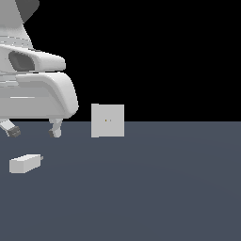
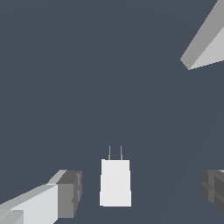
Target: Plug the charger into the wall socket.
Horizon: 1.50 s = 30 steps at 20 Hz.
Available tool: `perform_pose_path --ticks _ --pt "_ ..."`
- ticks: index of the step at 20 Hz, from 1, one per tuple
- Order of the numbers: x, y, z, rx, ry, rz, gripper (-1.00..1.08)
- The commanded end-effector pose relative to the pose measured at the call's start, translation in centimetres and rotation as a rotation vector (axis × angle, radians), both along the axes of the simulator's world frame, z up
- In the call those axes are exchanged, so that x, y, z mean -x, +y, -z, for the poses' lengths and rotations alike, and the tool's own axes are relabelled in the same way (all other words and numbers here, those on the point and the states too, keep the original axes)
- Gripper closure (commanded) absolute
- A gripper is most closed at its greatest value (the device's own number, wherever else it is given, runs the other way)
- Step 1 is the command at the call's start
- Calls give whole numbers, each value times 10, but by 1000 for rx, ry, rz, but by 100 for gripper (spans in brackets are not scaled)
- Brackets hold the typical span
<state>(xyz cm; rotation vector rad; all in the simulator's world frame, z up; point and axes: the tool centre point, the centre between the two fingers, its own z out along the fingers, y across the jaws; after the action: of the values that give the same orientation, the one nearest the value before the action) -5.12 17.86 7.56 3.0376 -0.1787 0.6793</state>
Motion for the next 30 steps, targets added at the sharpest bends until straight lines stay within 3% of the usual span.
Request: perform_pose_path --ticks 1,17,30 --pt "0 5 3 2 -16 6 -92" --pt "0 15 16 7 -42 16 -92" --pt "1 16 62 6 -44 19 -92"
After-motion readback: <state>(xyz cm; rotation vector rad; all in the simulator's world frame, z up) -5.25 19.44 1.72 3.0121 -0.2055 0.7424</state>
